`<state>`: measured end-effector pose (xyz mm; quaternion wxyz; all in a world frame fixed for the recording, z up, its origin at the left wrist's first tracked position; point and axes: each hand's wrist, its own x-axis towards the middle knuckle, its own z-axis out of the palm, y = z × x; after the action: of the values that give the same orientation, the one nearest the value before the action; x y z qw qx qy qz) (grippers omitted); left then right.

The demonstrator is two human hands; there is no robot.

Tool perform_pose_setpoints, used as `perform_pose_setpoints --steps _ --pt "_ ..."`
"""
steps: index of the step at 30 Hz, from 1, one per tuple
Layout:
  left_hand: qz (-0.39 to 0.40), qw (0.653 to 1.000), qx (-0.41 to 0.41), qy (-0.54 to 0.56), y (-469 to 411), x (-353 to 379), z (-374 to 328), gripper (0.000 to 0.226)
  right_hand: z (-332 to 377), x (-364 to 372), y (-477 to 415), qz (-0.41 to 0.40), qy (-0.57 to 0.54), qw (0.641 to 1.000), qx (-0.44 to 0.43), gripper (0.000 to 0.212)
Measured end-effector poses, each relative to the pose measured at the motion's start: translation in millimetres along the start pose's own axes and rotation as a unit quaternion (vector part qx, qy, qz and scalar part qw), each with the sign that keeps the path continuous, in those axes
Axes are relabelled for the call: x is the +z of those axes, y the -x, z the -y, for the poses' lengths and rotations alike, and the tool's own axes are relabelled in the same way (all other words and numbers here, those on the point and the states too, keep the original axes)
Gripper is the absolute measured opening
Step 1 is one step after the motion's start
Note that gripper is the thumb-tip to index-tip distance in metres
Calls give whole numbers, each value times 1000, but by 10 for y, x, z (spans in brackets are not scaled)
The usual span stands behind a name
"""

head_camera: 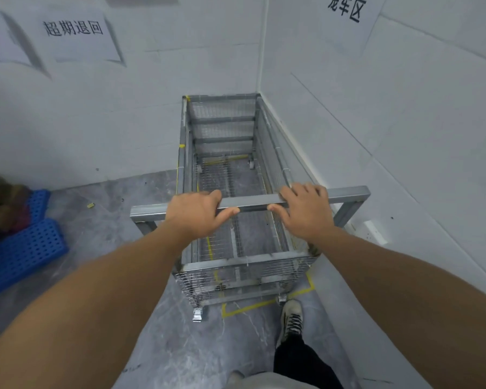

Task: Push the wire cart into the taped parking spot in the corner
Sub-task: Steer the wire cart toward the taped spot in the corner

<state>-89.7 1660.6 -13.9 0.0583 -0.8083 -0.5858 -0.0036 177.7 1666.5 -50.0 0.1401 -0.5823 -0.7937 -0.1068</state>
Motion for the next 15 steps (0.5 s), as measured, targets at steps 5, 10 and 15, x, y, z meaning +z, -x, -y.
perform_pose_setpoints --steps 5,10,15 --pt "-7 1000 2 0 -21 54 -9 65 -15 -12 15 -5 -6 1000 11 54" --pt "-20 1000 1 -1 -34 81 18 67 -19 19 11 -23 3 1000 -4 52" --pt "-27 1000 -1 3 -6 86 29 65 9 20 5 -9 -8 1000 -1 54"
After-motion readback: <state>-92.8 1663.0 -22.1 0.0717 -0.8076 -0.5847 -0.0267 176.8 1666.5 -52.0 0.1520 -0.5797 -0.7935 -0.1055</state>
